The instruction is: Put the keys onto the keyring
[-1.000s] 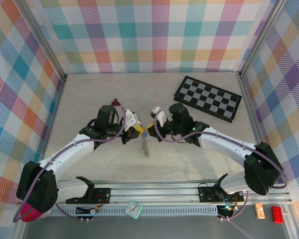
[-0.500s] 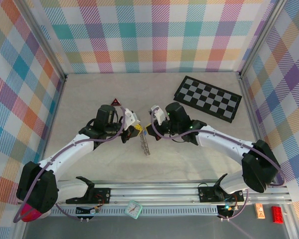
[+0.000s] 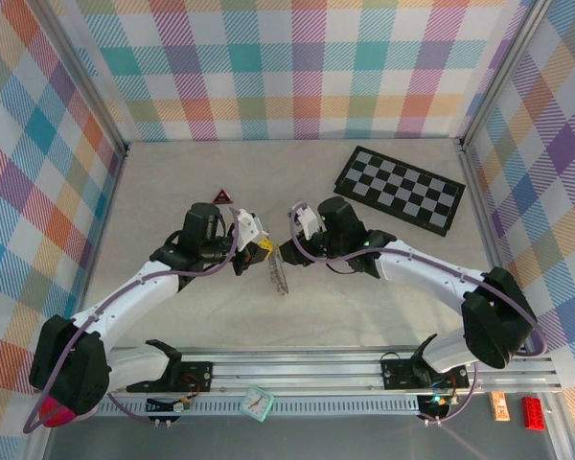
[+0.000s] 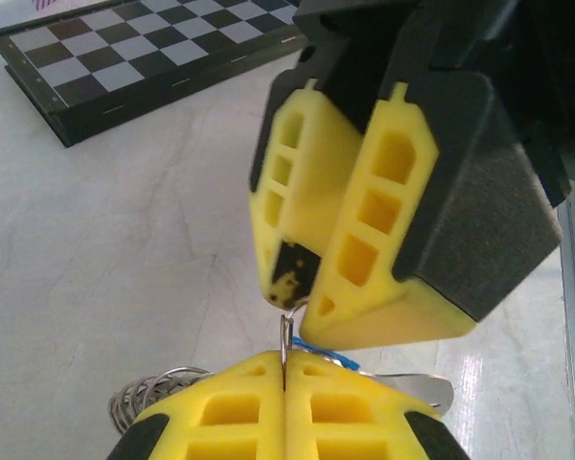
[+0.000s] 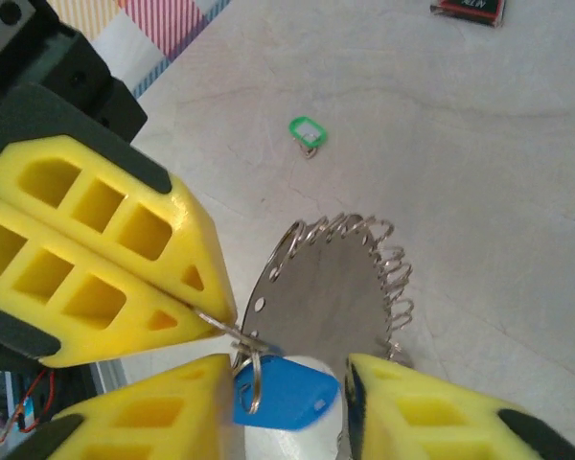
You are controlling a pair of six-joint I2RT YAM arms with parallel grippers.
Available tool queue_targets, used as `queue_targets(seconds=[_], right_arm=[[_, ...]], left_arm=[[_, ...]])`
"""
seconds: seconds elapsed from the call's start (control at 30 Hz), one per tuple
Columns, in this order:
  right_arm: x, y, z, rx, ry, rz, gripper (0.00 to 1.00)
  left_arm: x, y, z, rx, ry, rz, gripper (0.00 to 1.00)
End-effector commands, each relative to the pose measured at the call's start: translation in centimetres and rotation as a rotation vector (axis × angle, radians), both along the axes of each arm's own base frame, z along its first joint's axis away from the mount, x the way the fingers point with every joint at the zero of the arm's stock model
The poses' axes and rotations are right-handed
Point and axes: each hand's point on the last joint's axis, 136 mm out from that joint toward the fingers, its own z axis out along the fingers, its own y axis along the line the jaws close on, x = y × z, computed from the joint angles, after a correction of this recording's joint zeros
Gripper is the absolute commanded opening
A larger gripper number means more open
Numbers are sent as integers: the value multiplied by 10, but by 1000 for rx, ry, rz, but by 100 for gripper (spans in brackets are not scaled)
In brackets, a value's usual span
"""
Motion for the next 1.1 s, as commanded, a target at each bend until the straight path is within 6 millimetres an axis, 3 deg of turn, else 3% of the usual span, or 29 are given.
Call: queue_targets(seconds=[0.0, 0.3, 0.5, 0.67, 0.83, 1.07], right_arm=[[-6, -3, 19, 54, -64, 46, 42], [-18, -23, 30, 5, -453, 194, 44], [-24, -23, 30, 17, -330, 189, 40], [-10, -31, 31, 32, -99, -18, 37], [-18, -19, 32, 52, 181, -44, 34], [-16, -17, 33, 29, 257, -72, 28]], left_arm=[[-5, -7, 16, -44, -72, -40, 0], [-5, -15, 12, -46, -103, -11, 0], [1, -16, 8, -29, -81, 60, 0], [3, -15, 8, -55, -46, 106, 0], [4, -16, 13, -94, -55, 118, 0], [3, -20, 17, -113, -62, 94, 0]])
